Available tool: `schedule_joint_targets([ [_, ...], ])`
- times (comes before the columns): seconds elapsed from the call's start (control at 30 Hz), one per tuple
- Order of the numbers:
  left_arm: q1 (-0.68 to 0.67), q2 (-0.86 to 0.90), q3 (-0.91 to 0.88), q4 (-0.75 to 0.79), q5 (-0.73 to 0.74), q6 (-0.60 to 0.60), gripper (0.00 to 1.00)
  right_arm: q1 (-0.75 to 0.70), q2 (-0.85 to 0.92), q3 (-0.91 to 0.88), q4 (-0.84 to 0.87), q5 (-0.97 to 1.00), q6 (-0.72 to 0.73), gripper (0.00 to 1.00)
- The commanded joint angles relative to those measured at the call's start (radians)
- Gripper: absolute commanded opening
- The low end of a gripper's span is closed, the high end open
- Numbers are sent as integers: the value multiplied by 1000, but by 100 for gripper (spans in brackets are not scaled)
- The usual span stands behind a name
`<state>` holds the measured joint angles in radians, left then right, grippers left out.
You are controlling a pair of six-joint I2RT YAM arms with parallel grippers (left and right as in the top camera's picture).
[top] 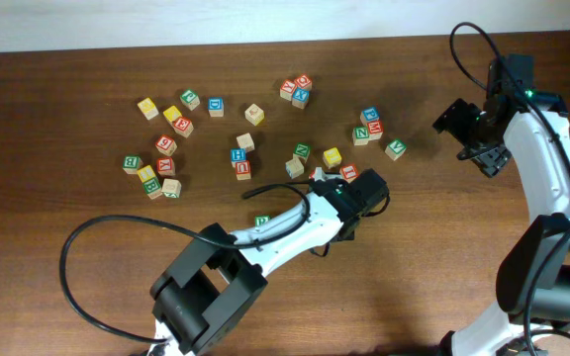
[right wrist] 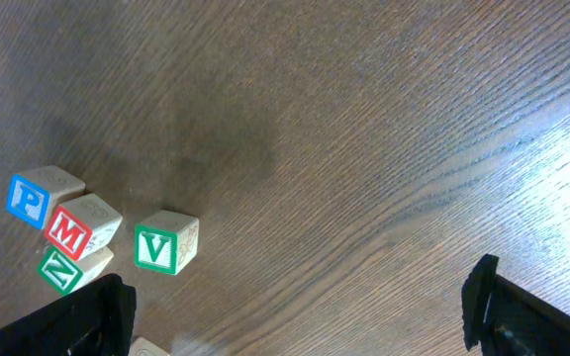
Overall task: Spell out RSS
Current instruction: 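Carry the second S block right of the first S and release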
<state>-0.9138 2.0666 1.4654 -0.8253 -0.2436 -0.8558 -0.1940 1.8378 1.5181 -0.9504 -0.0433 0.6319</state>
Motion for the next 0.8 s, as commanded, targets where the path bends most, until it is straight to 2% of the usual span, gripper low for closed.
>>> schedule_joint_targets([
  [0.0,2,19,-8,2,-27,-27,38,-3,0,-2,0,10,5,98],
  [0.23,13,18,21,-6,-21,-26,41,-3,0,-2,0,10,5,98],
  [0.33,14,18,76,-45,-19,-26,47,-3,0,-2,0,10,5,98],
  [0.47,25,18,128,-74,-24,-25,48,-3,0,-2,0,10,5,98],
  [0.6,45,18,148,-87,-34,-25,56,-3,0,-2,0,10,5,98],
  [0.7,82,7,185,-129,-34,-13,57,-3,0,-2,0,10,5,98],
  [0.77,107,-11,238,-166,-34,16,66,-3,0,-2,0,10,5,98],
])
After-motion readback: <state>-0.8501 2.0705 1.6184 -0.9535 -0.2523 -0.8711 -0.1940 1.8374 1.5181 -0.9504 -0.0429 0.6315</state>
